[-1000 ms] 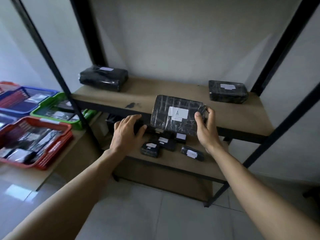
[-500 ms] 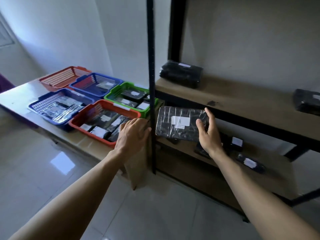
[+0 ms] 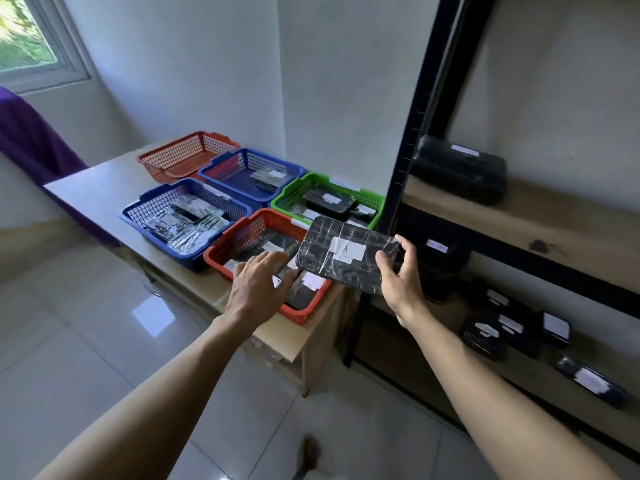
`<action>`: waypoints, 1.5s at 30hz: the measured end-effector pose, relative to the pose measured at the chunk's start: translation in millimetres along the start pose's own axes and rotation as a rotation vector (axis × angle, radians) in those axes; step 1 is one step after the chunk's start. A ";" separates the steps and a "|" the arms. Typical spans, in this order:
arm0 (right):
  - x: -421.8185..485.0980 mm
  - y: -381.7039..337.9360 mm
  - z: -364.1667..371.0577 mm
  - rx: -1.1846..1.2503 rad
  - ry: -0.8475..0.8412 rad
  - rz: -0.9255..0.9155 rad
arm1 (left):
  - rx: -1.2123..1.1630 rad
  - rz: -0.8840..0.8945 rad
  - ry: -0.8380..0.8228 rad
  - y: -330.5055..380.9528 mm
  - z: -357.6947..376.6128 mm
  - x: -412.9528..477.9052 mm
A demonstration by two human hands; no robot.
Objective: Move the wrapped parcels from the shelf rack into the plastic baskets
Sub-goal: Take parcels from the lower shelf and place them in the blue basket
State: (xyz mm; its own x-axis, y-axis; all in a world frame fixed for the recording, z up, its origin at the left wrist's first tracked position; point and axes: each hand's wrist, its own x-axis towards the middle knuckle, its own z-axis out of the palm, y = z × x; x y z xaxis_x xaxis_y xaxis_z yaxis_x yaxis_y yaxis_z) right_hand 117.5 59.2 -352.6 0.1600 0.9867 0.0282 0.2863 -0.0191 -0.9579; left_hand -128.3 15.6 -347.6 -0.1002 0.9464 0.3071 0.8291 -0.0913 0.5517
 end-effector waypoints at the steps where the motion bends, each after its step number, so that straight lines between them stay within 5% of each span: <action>1: 7.9 -2.3 11.7 0.001 -0.007 0.008 | -0.001 0.001 0.001 -8.9 -1.8 8.9; 28: 295.3 -70.6 308.2 -0.226 0.058 0.050 | 0.017 -0.060 -0.159 -249.5 -25.9 331.7; 45: 397.1 -20.7 471.5 -0.563 -0.078 0.477 | -0.015 -0.044 -0.474 -385.0 18.8 499.0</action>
State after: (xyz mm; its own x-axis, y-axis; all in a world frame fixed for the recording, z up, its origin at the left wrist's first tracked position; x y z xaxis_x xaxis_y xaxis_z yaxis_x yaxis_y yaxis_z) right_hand -270.3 527.5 -456.2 0.3269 0.8586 -0.3948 0.6471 -0.5078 -0.5687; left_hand -487.2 528.8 -421.3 0.1296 0.9863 -0.1023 0.8215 -0.0490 0.5682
